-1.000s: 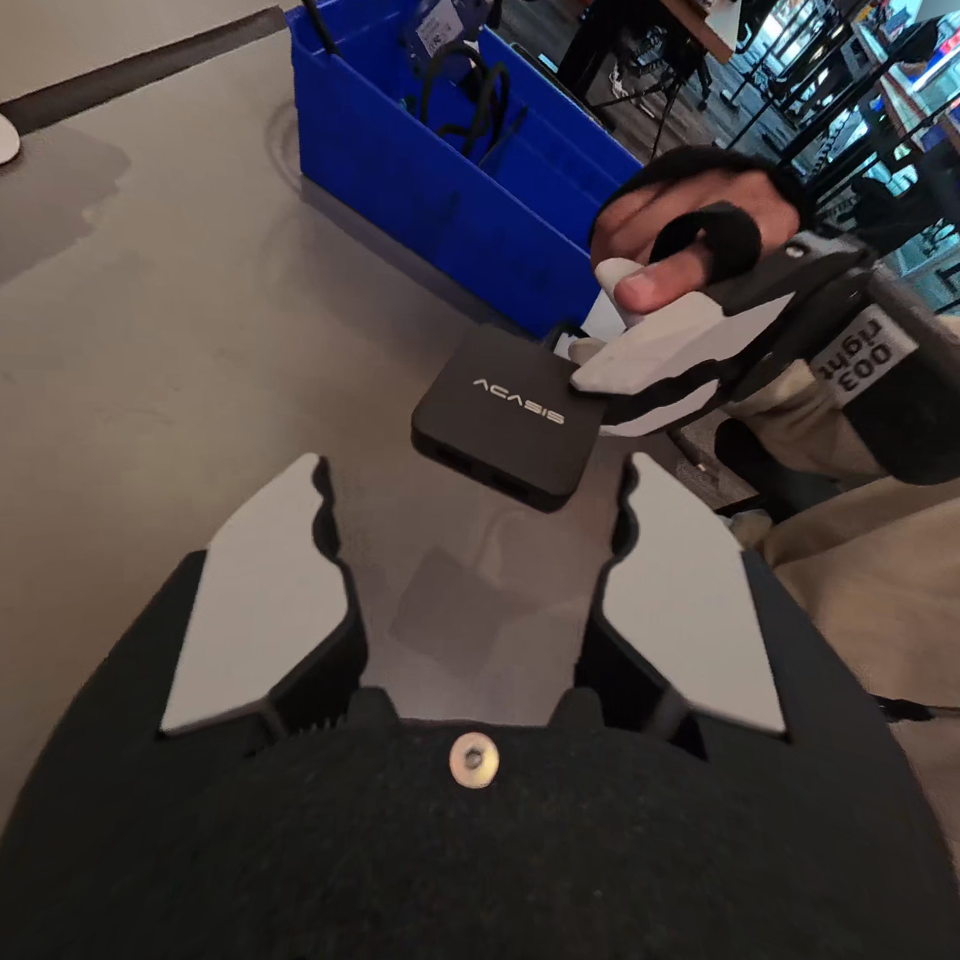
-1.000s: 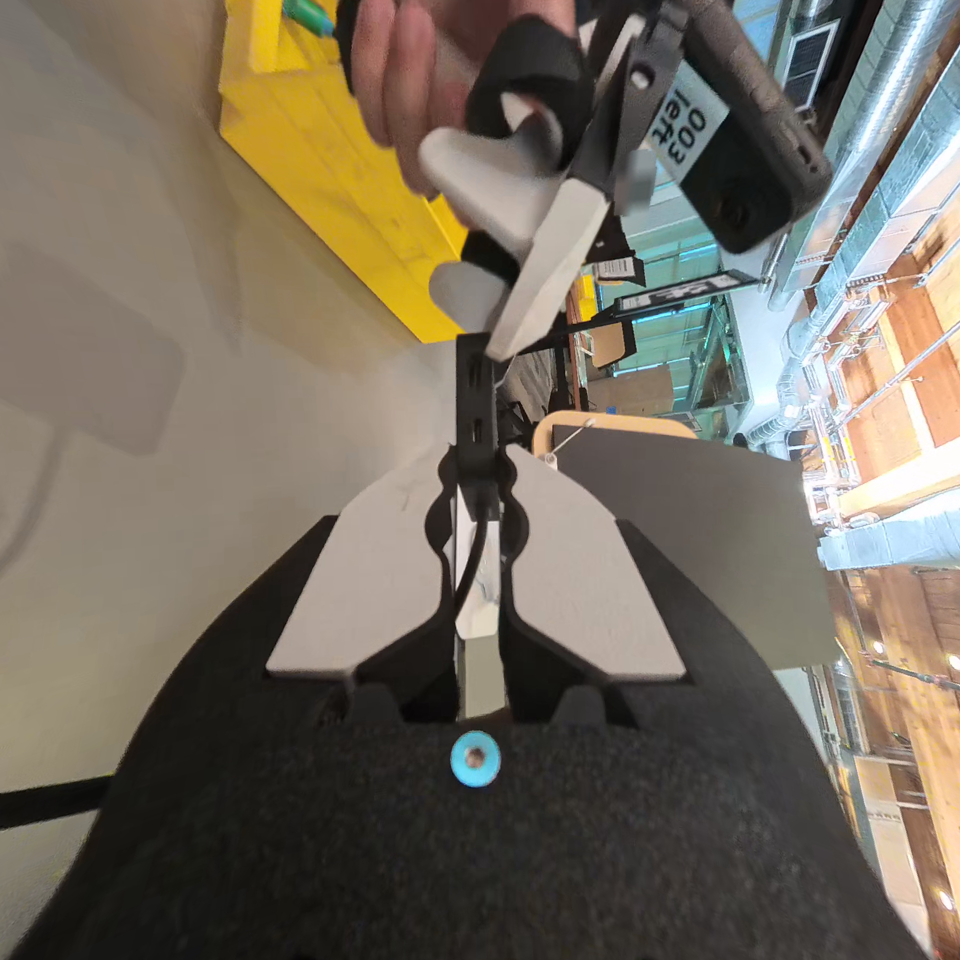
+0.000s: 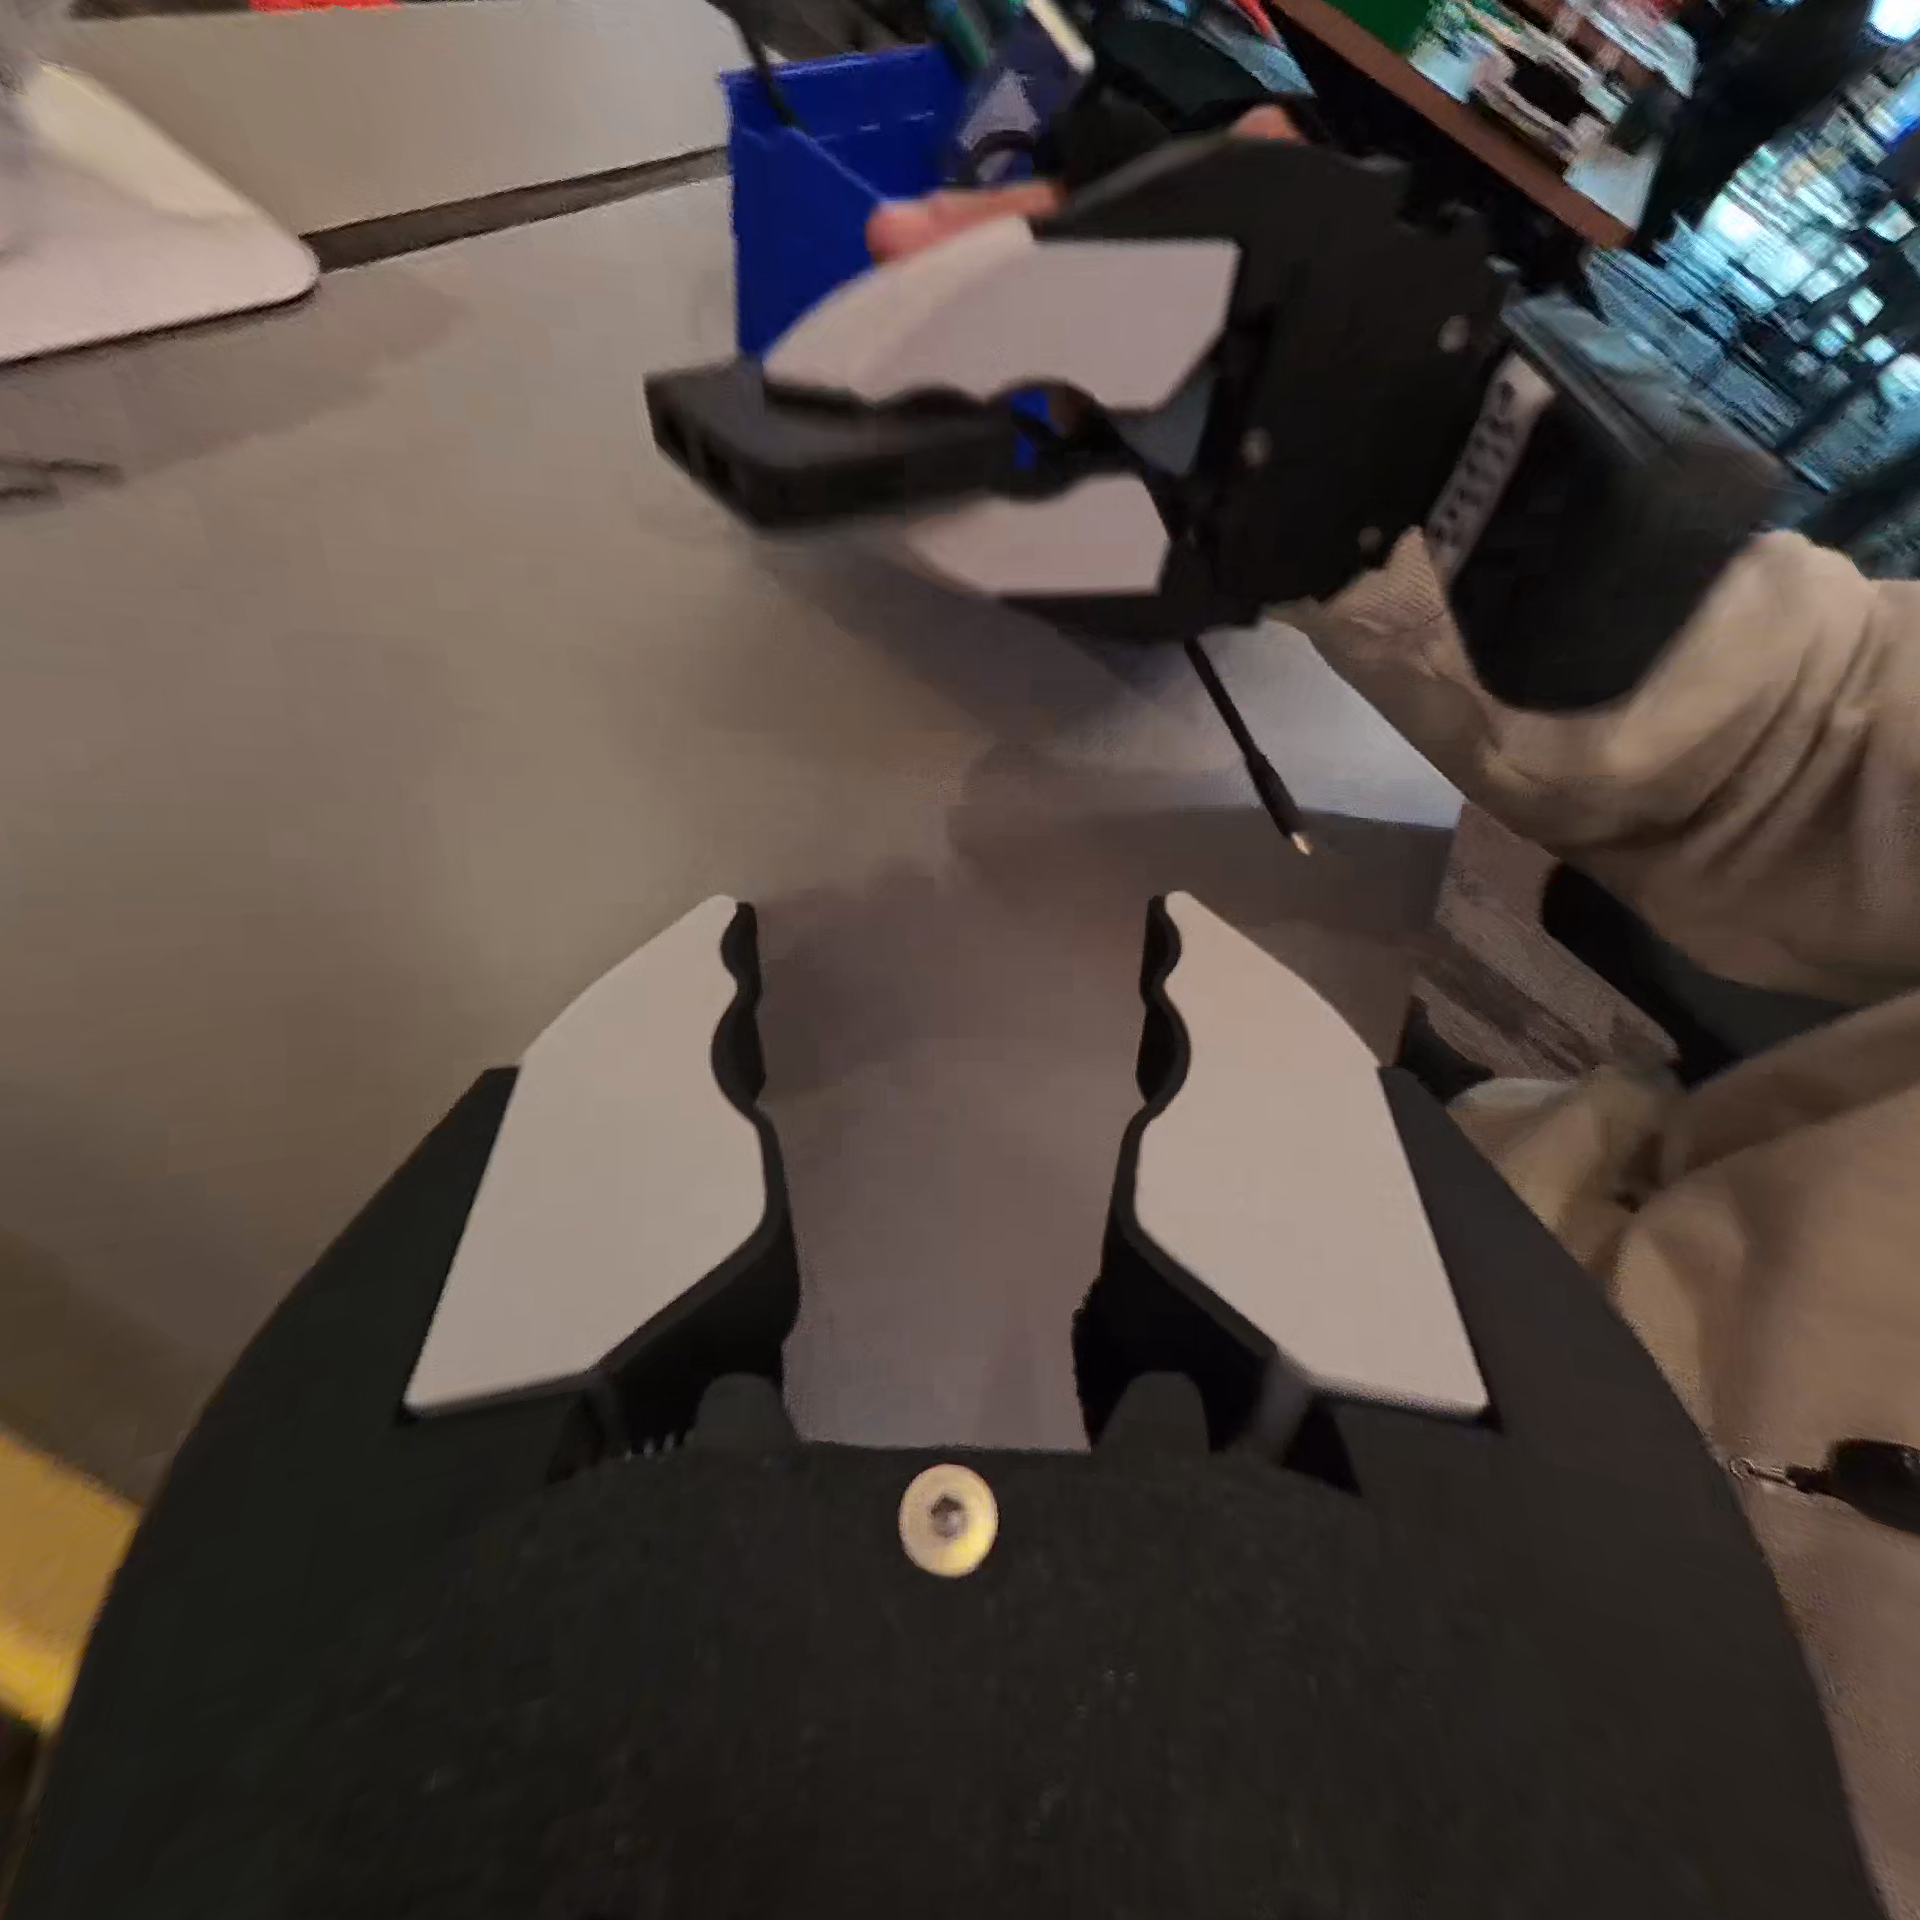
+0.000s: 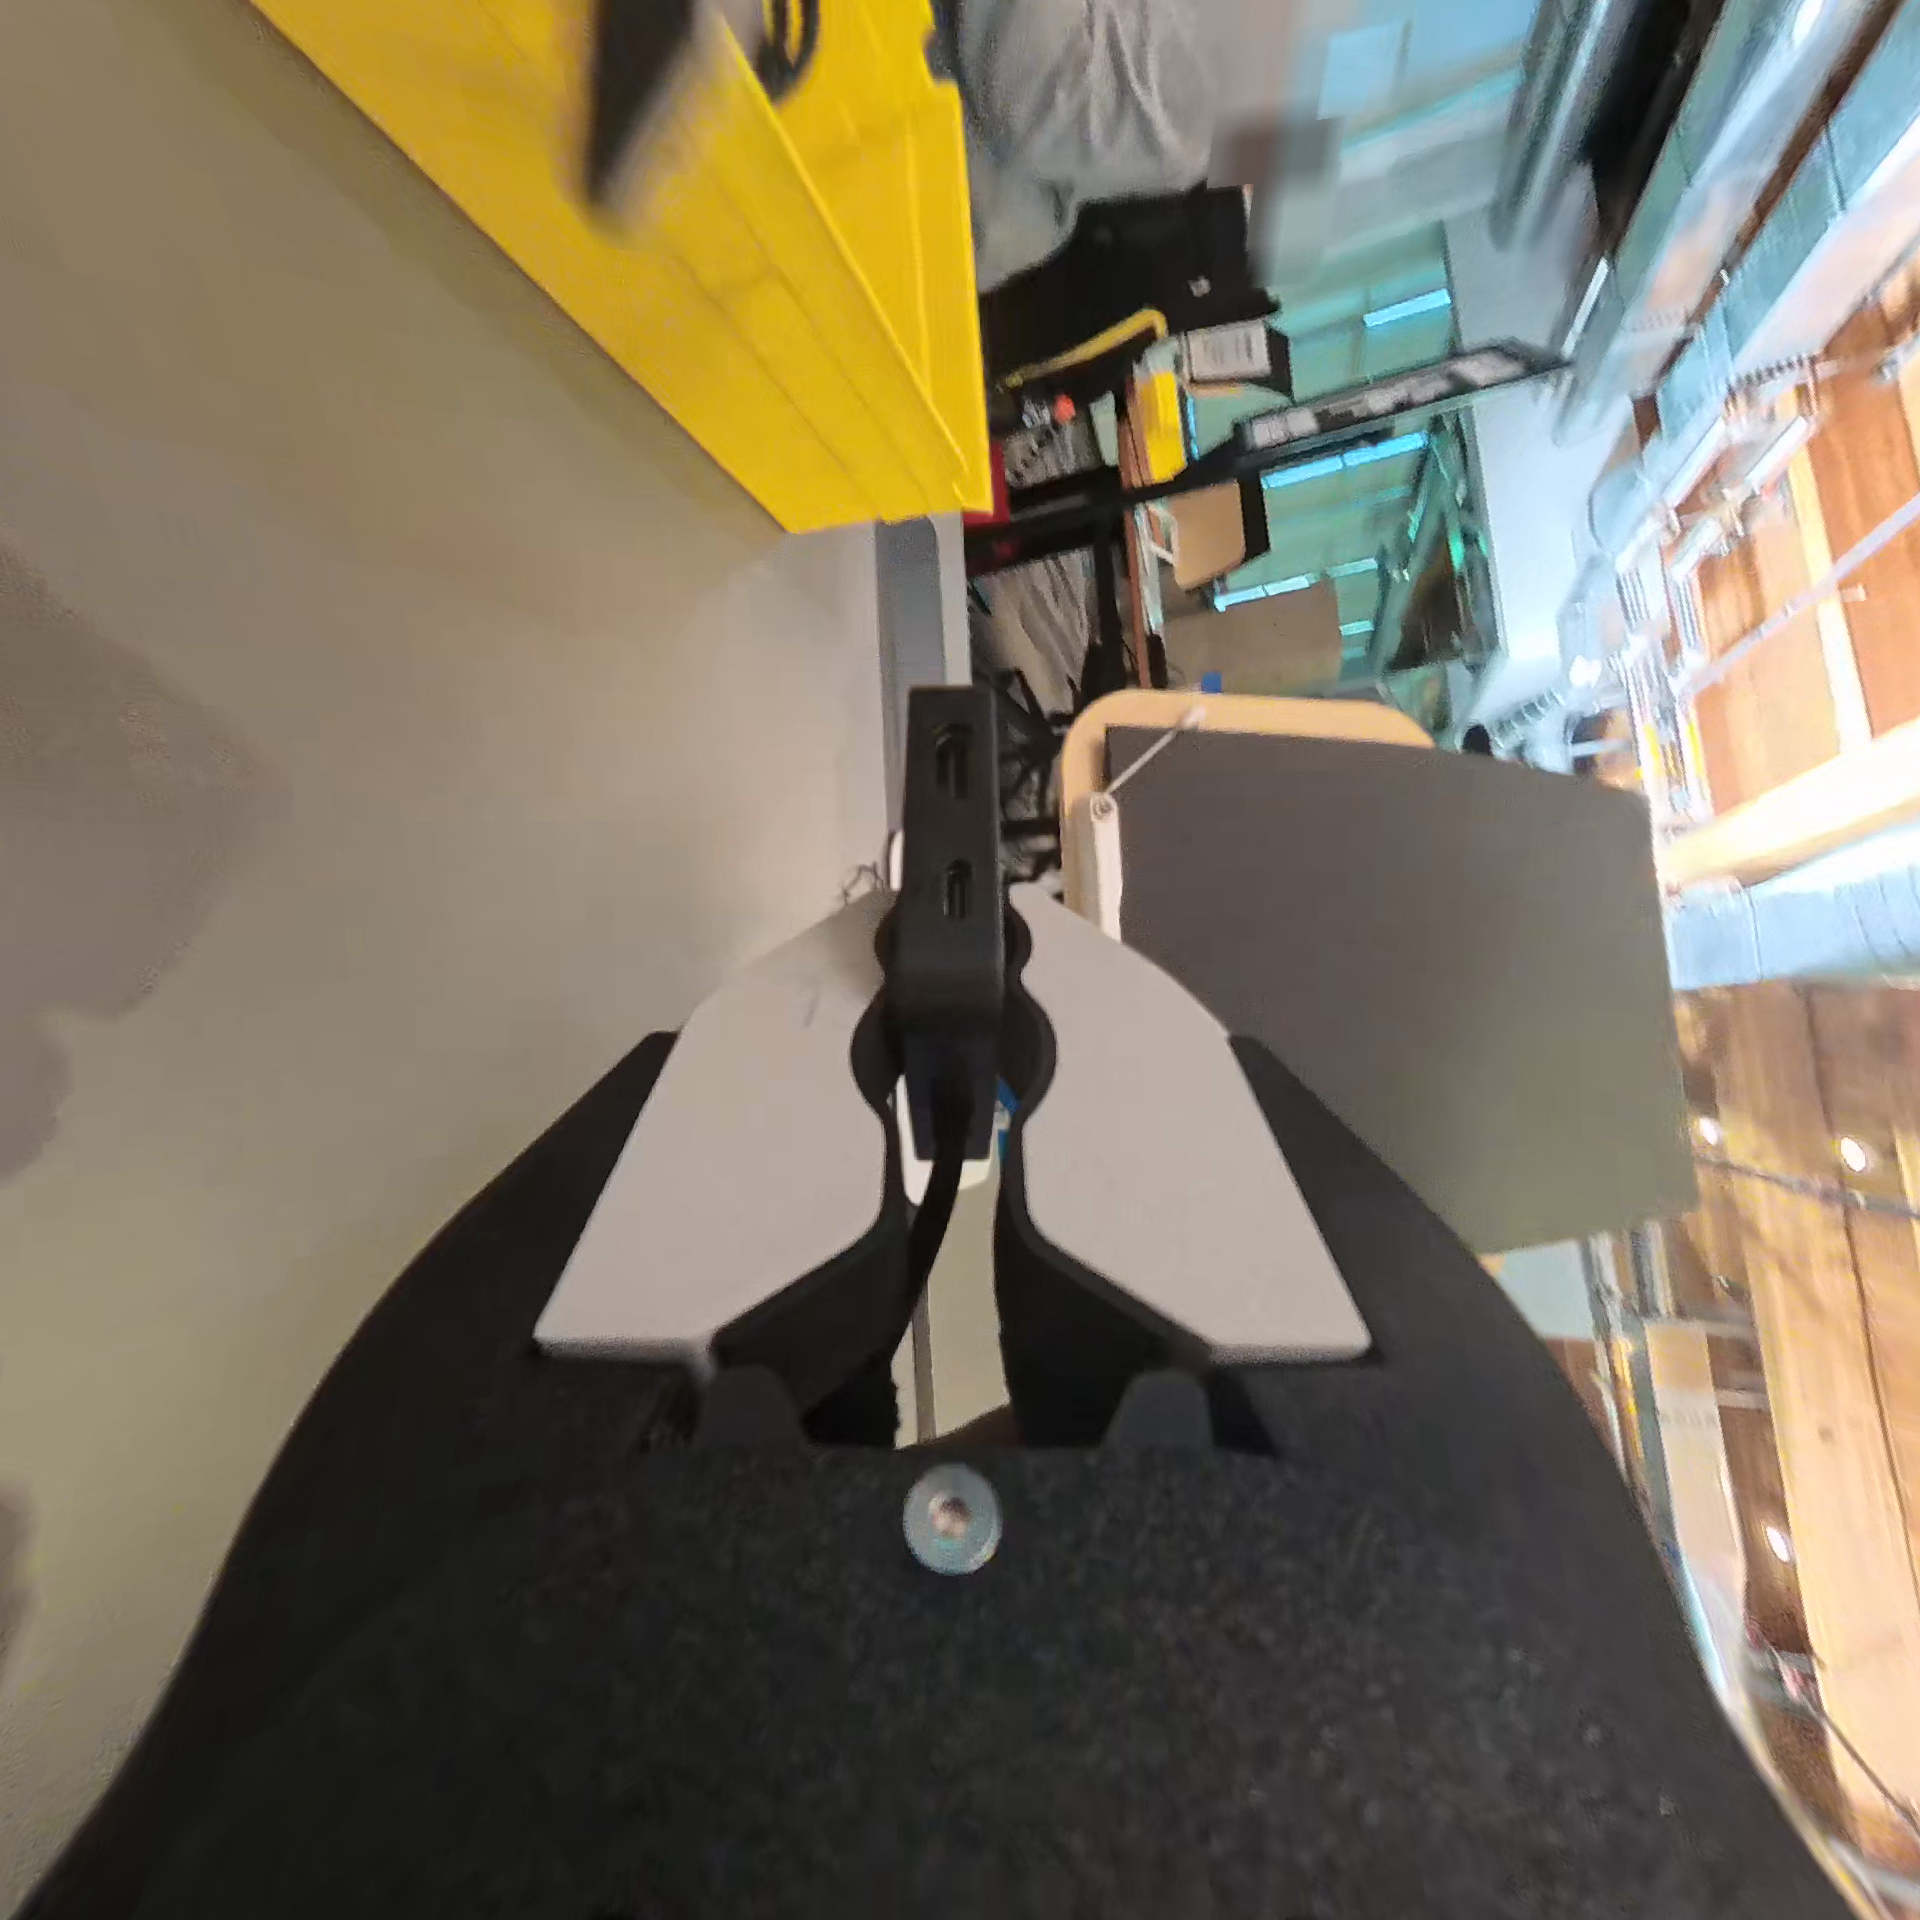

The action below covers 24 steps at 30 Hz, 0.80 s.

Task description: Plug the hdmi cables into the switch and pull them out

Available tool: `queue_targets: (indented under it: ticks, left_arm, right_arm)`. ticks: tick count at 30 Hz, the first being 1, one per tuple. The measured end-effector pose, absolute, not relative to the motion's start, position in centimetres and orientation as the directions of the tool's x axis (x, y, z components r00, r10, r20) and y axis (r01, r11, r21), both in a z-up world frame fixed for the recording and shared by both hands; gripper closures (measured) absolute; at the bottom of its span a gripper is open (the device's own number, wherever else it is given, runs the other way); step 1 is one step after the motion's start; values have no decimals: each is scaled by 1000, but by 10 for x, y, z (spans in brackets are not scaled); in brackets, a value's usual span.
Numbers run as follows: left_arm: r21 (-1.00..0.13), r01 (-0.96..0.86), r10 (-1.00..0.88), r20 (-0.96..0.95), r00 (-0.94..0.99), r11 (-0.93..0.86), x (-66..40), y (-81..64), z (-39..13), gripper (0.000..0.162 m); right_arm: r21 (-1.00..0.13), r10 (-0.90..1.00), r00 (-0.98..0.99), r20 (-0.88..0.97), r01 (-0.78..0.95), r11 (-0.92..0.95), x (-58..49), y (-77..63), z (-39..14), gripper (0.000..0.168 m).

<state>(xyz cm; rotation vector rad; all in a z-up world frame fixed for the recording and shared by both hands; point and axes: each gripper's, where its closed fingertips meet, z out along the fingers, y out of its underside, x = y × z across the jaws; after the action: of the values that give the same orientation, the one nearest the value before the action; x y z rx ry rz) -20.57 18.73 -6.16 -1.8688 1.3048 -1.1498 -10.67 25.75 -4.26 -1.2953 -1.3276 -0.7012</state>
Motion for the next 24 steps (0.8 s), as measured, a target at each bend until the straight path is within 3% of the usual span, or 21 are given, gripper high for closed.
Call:
queue_targets:
  ticks: [6, 7, 10, 12, 14, 24]
  left_arm:
    - [-861, -236, -870, 361, 337, -449, -278, 111, -115, 98]
    - [-883, -207, -872, 332, 359, -421, -286, 104, -116, 104]
    - [-949, -165, -880, 173, 441, -270, -303, 102, -96, 100]
    - [-973, -113, -854, 118, 508, -202, -314, 109, -91, 99]
    - [-957, -202, -844, 70, 532, -207, -323, 109, -106, 101]
    - [-883, -282, -751, 110, 651, -374, -343, 120, -139, 100]
  right_arm:
    - [-246, 96, 235, 967, 960, 131, -107, 297, -86, 154]
    - [-251, 48, 247, 968, 956, 151, -108, 300, -91, 154]
    - [-321, -24, 332, 943, 926, 197, -103, 304, -107, 155]
    - [-260, -75, 281, 957, 942, 215, -103, 303, -100, 155]
    - [-361, -17, 376, 927, 901, 240, -103, 301, -101, 155]
    - [-327, 25, 334, 942, 903, 280, -121, 295, -109, 155]
